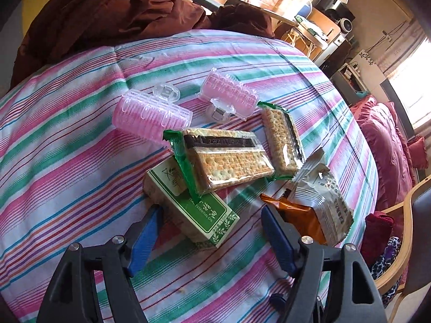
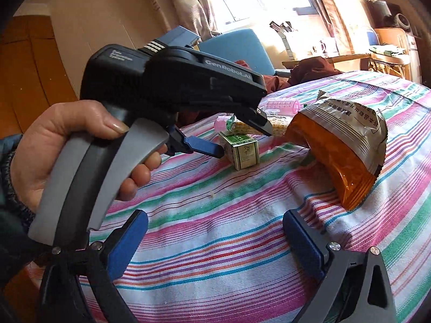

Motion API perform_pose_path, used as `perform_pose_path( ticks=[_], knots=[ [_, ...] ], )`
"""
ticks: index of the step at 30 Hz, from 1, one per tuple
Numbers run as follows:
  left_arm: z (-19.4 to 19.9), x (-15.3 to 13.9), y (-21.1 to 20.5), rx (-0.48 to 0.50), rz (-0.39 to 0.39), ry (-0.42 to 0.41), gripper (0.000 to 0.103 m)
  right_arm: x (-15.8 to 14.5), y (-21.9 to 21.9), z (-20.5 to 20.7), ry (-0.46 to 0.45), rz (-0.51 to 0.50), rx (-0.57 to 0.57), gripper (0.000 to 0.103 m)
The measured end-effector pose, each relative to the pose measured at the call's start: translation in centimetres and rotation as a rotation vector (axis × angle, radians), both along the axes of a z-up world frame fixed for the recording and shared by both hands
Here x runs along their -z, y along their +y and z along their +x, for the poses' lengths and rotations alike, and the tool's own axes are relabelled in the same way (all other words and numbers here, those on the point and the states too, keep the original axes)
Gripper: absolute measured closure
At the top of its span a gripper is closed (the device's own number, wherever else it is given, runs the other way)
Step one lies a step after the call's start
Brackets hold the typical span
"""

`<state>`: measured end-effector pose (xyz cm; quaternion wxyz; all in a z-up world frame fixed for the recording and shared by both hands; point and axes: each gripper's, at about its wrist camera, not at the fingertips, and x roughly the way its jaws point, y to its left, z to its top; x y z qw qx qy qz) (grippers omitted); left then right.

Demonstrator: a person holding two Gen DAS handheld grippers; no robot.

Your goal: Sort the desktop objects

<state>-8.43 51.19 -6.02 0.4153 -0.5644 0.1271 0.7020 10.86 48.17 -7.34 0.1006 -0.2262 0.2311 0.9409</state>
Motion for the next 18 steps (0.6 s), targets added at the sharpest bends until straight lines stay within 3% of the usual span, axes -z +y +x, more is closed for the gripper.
perform_pose_path(
  ticks=[8,18],
  knots=[
    [-0.4,0.0,-2.3,0.040,0.020,0.088,0.057,-0.1,-0.1,0.2,0.002,-0.002,-0.013,0.000],
    [0.8,-1.2,-10.4,0.047,0.073,0.184,0.060,-0.1,-0.2,-0.1,-0.019,0.006,-0.017,0.000]
  ],
)
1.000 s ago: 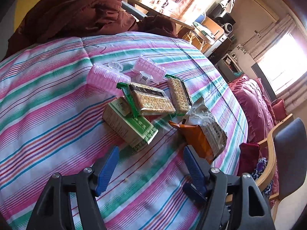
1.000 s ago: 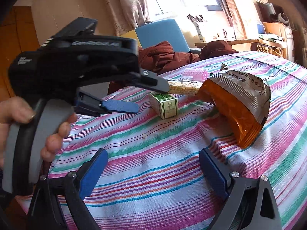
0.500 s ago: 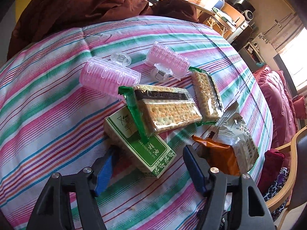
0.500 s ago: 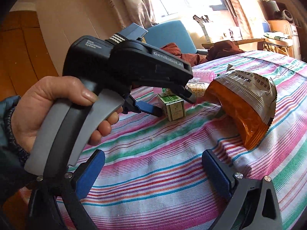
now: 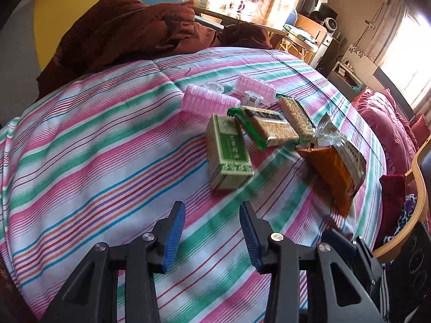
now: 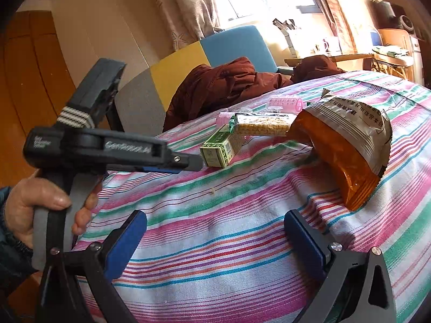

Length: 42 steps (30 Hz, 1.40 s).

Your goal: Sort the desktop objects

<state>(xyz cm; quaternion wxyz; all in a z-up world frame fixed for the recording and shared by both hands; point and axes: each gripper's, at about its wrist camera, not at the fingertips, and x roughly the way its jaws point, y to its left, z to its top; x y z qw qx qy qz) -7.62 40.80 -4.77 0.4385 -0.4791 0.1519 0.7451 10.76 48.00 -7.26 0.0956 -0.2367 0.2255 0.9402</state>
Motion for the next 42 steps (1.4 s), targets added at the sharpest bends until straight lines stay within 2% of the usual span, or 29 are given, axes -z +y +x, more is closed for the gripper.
perform_pose_path(
  ticks=[3,6,8,9,16,25,28,30,31,33,36,42],
  knots=[
    [0.1,-0.7,-1.4,0.009,0.067,-0.027,0.060,0.0,-0.1,-0.1,-0.008,0.004,0.001,0.000],
    [0.5,-1.8,-0.9,0.013,0.077,0.037,0.057,0.0,-0.1,-0.1,-0.010,0.005,0.001,0.000],
    [0.6,-2.0,-0.2,0.033,0.085,0.043,0.045,0.0,-0.1,-0.1,-0.012,0.006,0.001,0.000],
    [0.6,-2.1,0.2,0.037,0.090,0.045,0.045,0.0,-0.1,-0.1,-0.012,0.007,0.001,0.000],
    [1.0,-1.5,3.6,0.074,0.059,0.078,0.044,0.0,-0.2,-0.1,-0.015,0.009,0.002,0.000],
    [0.5,-0.4,7.0,0.054,-0.012,0.153,0.044,0.0,-0.3,-0.3,-0.022,0.018,0.004,0.000],
    [-0.3,0.4,7.6,0.040,-0.017,0.109,0.044,0.0,-0.4,-0.4,-0.029,0.025,0.006,0.000],
    [-0.9,1.3,7.8,0.036,-0.020,0.066,0.047,0.0,-0.4,-0.4,-0.031,0.025,0.007,0.000],
    [-0.9,1.6,7.8,0.033,-0.024,0.068,0.052,0.0,-0.4,-0.4,-0.031,0.024,0.007,0.000],
    [-1.0,2.1,7.7,0.029,-0.030,0.096,0.062,0.0,-0.4,-0.4,-0.030,0.024,0.008,0.000],
    [-0.9,2.1,7.2,0.022,-0.020,0.124,0.069,0.0,-0.4,-0.4,-0.030,0.025,0.009,0.000],
    [-0.1,2.1,6.6,0.016,-0.053,0.210,0.072,0.0,-0.4,-0.6,-0.042,0.029,0.009,0.000]
  ],
)
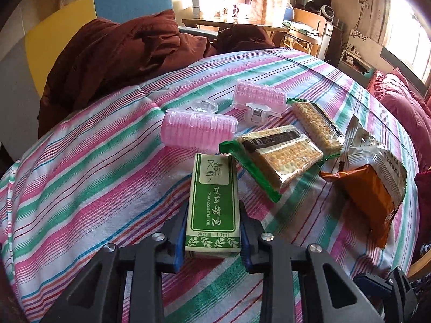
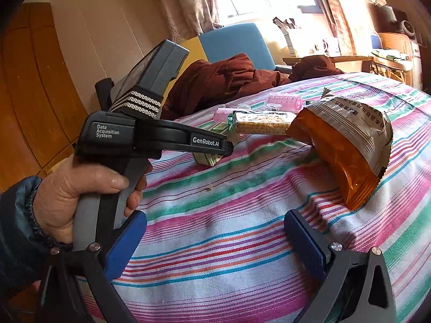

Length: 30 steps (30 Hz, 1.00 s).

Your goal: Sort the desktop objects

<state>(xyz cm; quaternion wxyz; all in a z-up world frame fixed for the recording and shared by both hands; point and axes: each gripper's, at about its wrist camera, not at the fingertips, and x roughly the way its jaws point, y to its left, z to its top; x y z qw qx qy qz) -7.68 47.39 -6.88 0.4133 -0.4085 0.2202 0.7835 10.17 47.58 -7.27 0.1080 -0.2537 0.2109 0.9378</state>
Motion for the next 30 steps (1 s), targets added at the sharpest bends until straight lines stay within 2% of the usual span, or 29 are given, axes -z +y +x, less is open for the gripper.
perform_pose_path(
  ticks=[7,16,24,30],
  knots=[
    [0.7,-0.2,-3.2,-0.027,0.020,0.017,0.072,0.0,0.0,-0.2,-0.011,0.002,-0.002,0.000],
    [2.8,-0.5,-10.6,-0.098,0.047,0.025,0.072,0.0,-0.3,-0.5,-0.037,0.026,0.002,0.000],
    [5.7,-0.4,-16.9,-0.156,0.071,0.091,0.072,-0.2,-1.1,-1.3,-0.120,0.092,0.008,0.000],
    [5.7,-0.2,-18.2,-0.170,0.110,0.084,0.072,-0.2,-2.3,-2.2,-0.223,0.181,0.049,0.003]
  ],
)
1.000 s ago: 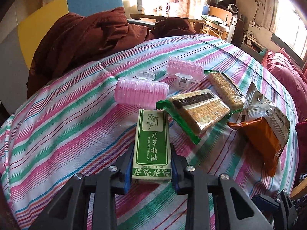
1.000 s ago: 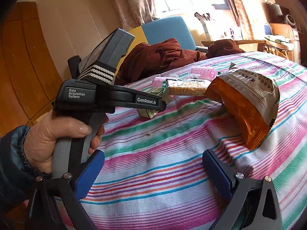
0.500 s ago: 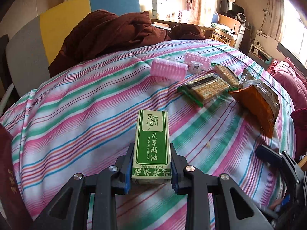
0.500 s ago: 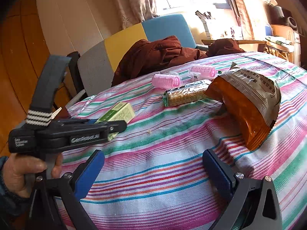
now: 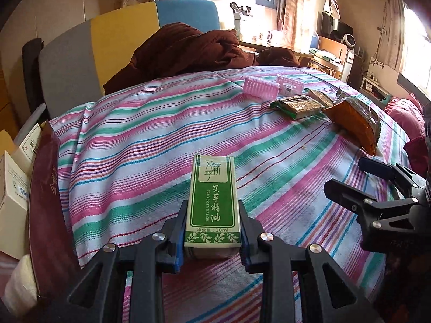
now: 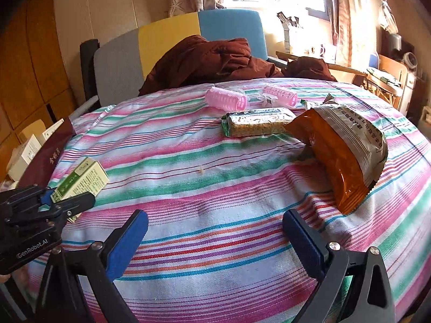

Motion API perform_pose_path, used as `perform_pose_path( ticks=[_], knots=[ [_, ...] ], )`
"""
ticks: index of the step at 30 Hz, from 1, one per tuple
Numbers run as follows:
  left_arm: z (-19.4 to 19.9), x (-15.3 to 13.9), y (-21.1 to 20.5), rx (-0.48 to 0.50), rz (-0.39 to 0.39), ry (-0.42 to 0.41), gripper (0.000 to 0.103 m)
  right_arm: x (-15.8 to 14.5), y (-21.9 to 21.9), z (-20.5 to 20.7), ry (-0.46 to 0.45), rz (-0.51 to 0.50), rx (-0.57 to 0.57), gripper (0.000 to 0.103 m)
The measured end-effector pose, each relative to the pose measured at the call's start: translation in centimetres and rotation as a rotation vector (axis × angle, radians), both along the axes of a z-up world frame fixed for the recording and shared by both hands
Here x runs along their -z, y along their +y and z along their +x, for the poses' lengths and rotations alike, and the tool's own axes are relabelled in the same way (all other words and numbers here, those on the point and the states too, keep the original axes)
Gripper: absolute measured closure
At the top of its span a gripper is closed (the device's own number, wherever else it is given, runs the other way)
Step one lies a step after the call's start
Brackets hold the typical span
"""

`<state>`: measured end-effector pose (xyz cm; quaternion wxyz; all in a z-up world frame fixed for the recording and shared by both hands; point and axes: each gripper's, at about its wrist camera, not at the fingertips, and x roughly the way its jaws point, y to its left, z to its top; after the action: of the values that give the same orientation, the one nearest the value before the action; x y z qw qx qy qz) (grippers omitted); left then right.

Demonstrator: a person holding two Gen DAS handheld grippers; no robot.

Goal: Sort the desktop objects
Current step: 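Hold the green box in the left gripper while the right gripper grasps the orange snack bag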

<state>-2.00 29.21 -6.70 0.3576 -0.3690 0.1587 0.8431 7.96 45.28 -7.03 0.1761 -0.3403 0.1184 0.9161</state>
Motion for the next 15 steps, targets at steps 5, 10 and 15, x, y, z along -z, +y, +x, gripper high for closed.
perform_pose_path(
  ticks=[5,10,15],
  knots=[
    [-0.1,0.2,0.1,-0.003,0.004,0.006,0.072,-0.3,-0.3,0.4,-0.032,0.027,0.040,0.010],
    [-0.1,0.2,0.0,-0.009,0.014,-0.002,0.072,-1.5,0.2,1.7,-0.025,0.057,0.056,0.011],
    [-0.2,0.3,-0.1,-0.011,0.026,-0.013,0.072,-3.4,2.7,3.7,0.004,0.124,0.079,0.011]
  ],
)
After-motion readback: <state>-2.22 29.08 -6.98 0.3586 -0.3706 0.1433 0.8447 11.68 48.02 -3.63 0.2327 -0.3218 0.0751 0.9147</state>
